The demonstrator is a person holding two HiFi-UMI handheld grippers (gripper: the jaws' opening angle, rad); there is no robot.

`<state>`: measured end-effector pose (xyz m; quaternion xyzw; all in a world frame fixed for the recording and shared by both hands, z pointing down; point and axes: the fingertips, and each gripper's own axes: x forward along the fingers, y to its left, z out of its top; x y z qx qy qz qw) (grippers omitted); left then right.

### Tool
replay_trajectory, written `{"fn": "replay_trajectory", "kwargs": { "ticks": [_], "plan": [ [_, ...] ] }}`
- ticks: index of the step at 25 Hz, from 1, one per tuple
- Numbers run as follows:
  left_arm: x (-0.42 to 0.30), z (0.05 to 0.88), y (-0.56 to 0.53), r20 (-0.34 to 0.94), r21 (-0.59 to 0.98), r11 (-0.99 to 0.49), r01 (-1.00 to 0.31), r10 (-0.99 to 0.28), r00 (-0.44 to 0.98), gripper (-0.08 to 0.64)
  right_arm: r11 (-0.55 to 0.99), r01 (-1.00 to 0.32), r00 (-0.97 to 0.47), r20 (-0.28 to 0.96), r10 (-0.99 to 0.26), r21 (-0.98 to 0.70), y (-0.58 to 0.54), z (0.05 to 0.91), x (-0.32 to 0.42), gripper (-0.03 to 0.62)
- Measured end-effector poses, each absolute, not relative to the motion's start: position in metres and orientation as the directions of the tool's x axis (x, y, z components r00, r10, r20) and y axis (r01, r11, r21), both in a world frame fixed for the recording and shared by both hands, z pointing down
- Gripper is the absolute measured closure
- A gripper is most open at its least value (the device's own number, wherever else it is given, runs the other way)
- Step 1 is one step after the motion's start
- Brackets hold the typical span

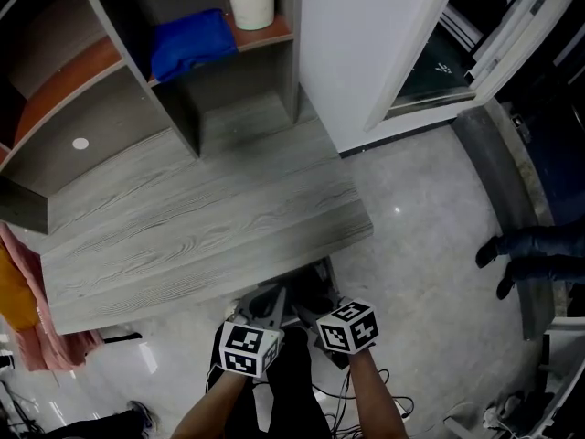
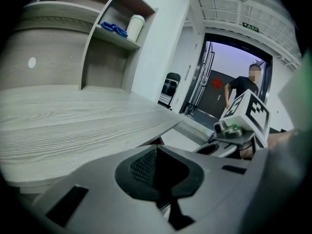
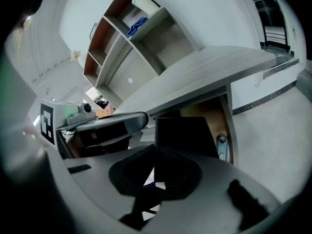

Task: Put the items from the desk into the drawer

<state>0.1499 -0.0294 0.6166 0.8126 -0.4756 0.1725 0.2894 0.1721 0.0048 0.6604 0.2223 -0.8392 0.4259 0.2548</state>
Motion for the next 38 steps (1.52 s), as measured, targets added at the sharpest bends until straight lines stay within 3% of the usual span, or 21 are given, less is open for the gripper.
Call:
{"fn": "replay_trajectory", "kwargs": {
  "ticks": [6,13,25,38],
  "plan": [
    [0.153,0.627,-0.031,0.569,0.31,-0.369,-0.876,-0.667,0.482,0.551,0.538,-0.575,-0.786,0.599,-0.154,-0.616,0.003,0.669,0.183,0.549],
    [0.162,0.632,-0.032,0.573,0.317,-0.373,-0.872,-0.657,0.489,0.551,0.541,-0.684,-0.681,0.695,-0.232,-0.49,-0.013,0.689,0.211,0.466],
    [0.174,0.638,-0.037,0.576,0.322,-0.386,-0.865,-0.645,0.502,0.551,0.438,-0.797,-0.581,0.725,-0.369,-0.416,-0.039,0.707,0.246,0.38],
    [0.183,0.621,-0.047,0.561,0.322,-0.415,-0.851,-0.64,0.524,0.551,0.457,-0.808,-0.555,0.739,-0.382,-0.371,-0.045,0.692,0.247,0.382]
  ]
}}
